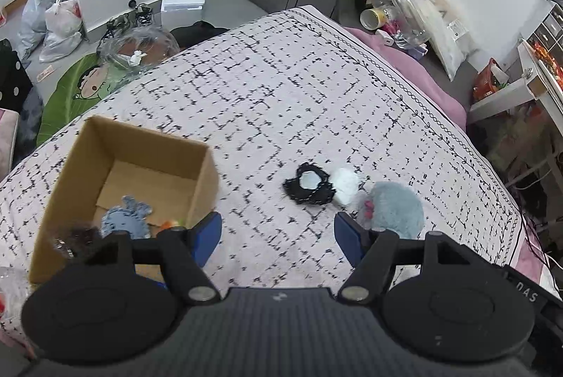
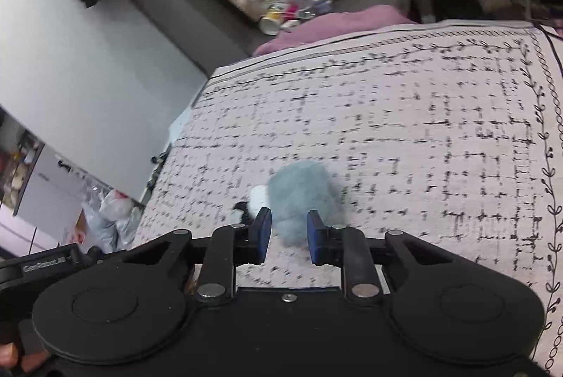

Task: Organize soft objects
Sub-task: 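Grasp the grey fluffy plush with the right gripper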

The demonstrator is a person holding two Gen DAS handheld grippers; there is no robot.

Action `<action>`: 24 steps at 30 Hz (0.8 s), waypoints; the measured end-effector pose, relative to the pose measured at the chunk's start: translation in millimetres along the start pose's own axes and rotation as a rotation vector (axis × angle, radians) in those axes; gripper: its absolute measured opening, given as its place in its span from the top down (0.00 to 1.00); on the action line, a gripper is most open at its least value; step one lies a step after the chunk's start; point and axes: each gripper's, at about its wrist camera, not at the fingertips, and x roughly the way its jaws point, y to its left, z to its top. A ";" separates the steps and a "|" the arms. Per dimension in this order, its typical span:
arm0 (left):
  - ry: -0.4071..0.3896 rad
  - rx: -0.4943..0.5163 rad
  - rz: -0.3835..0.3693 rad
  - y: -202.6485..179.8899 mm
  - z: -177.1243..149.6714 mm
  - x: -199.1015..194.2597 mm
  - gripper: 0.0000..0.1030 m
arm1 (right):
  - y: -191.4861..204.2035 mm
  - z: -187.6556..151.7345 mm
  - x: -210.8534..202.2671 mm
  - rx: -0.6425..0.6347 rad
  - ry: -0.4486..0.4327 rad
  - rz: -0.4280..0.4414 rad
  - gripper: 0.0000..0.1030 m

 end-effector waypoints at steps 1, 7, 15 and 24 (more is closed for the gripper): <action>0.001 0.003 0.000 -4.7 0.6 2.7 0.33 | -5.4 2.3 3.3 0.017 0.002 -0.005 0.78; -0.001 0.028 -0.005 -34.6 2.5 18.1 0.33 | -31.4 11.1 34.0 0.094 0.033 -0.042 0.78; 0.010 0.054 -0.038 -72.0 1.9 49.0 0.37 | -51.9 5.5 82.6 0.155 0.113 -0.060 0.77; 0.052 0.032 -0.076 -88.4 7.2 85.6 0.47 | -36.7 3.5 111.6 0.087 0.192 0.022 0.55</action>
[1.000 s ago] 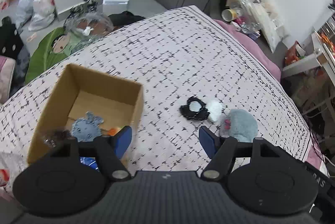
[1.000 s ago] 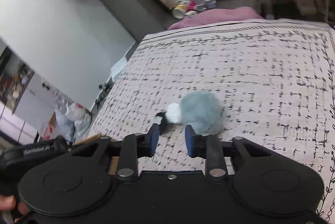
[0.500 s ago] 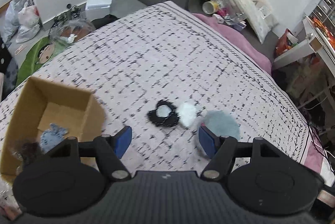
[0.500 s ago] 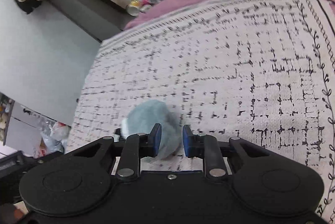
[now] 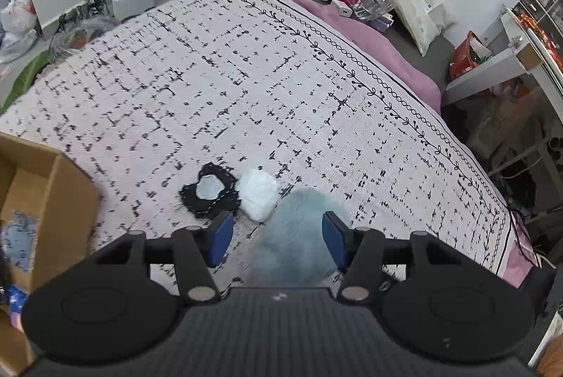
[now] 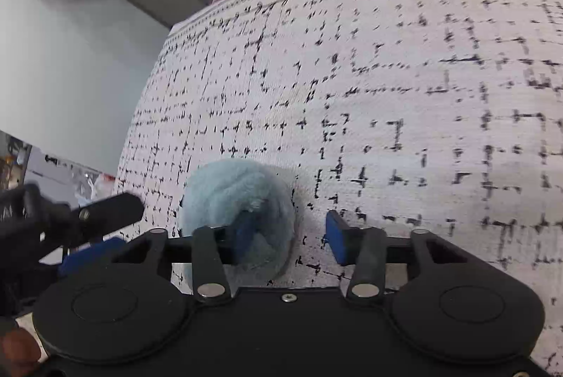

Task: Organize soft objects
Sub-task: 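Grasp the grey fluffy plush with the right gripper, then lift the grey plush with the right gripper while the left grasps it too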

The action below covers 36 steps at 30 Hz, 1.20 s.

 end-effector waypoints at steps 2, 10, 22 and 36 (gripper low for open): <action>0.014 0.000 -0.002 -0.6 2.4 9.0 0.48 | 2.1 1.6 7.7 -0.005 0.011 0.024 0.55; 0.052 -0.040 0.003 18.9 3.9 24.3 0.60 | 13.6 5.2 32.7 -0.042 0.091 0.088 0.85; 0.024 -0.108 -0.036 50.0 -9.7 -2.8 0.64 | 66.1 -9.8 6.8 -0.241 0.100 0.024 1.00; -0.001 -0.048 -0.063 44.8 -17.2 -4.5 0.64 | 54.1 3.6 -5.0 -0.112 0.041 0.081 0.97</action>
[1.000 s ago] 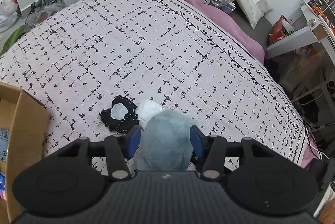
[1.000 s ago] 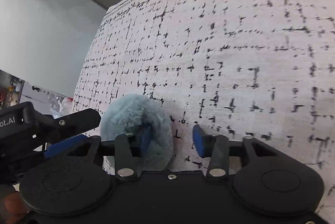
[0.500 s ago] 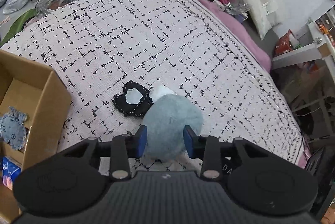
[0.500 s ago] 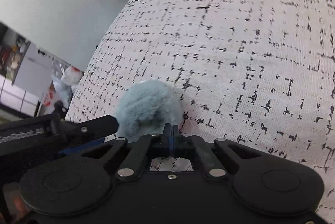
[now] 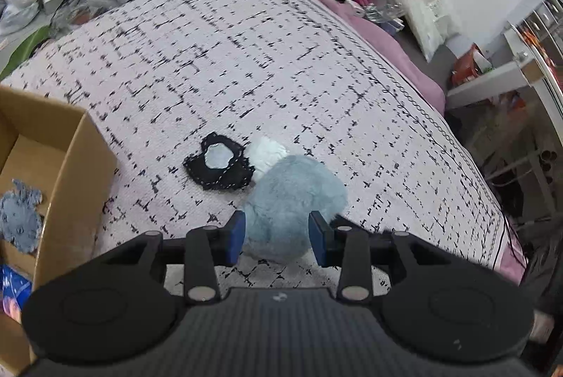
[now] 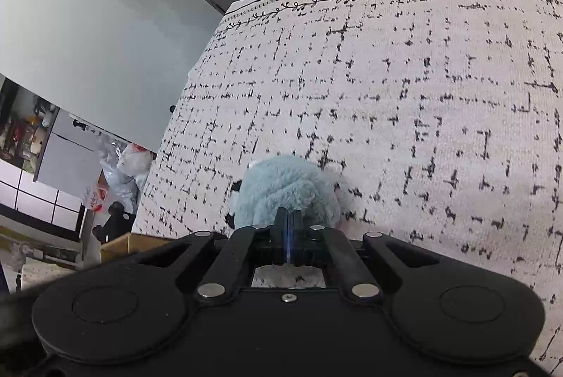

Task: Organize soft objects
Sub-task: 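Lift the grey plush with the right gripper while the left grasps it too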

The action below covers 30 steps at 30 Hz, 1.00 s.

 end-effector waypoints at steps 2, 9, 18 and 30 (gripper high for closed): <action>-0.006 0.013 -0.009 -1.0 0.3 -0.7 0.64 | 2.3 5.2 5.4 -0.008 0.004 -0.017 0.96; 0.001 0.018 0.009 1.5 4.9 13.0 0.64 | 2.3 19.2 26.1 0.013 0.059 0.001 0.81; 0.008 0.019 0.026 2.9 12.4 33.5 0.64 | -2.0 26.0 32.7 0.076 0.098 0.077 0.77; -0.010 -0.025 0.030 12.0 17.4 49.4 0.76 | -7.6 27.1 42.1 0.072 0.094 0.047 0.60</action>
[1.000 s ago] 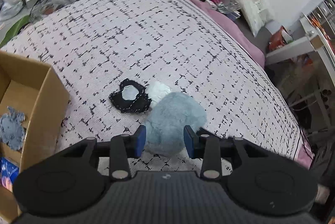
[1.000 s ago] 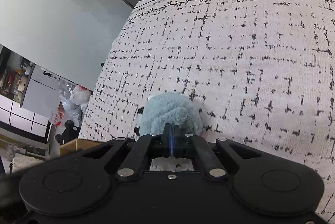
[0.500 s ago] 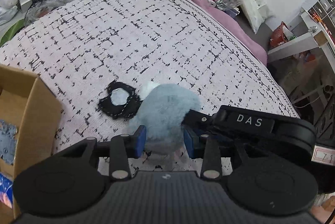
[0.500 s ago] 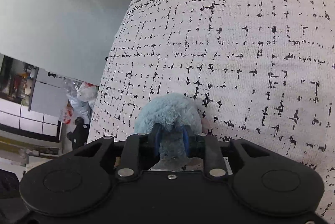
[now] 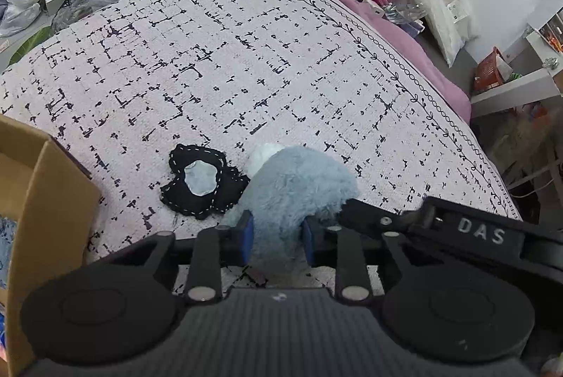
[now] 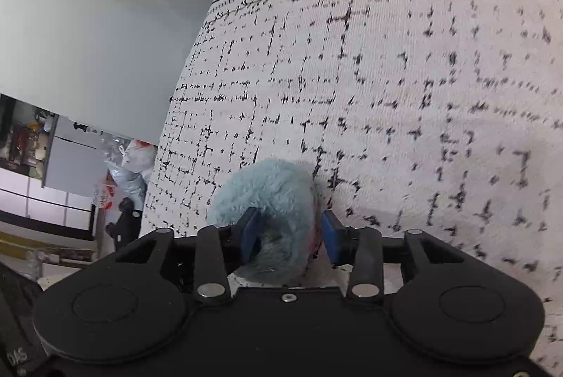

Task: Organize soft objects
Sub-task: 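Lift the grey plush with the right gripper while the left grasps it too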

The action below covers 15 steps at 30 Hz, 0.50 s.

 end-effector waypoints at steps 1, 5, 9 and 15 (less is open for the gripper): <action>0.000 -0.004 -0.007 0.6 -0.4 -0.5 0.77 | -1.7 0.4 4.7 0.016 0.008 0.009 0.60; 0.005 -0.050 -0.051 6.8 -0.1 -4.3 0.81 | -14.8 1.6 16.9 0.108 0.034 0.062 0.77; -0.006 -0.058 -0.070 9.3 2.0 -15.5 0.81 | -9.2 -3.0 8.1 0.079 0.028 0.046 0.85; -0.015 -0.058 -0.098 10.0 -1.8 -36.1 0.81 | 3.6 -15.3 -16.8 0.059 -0.004 0.025 0.86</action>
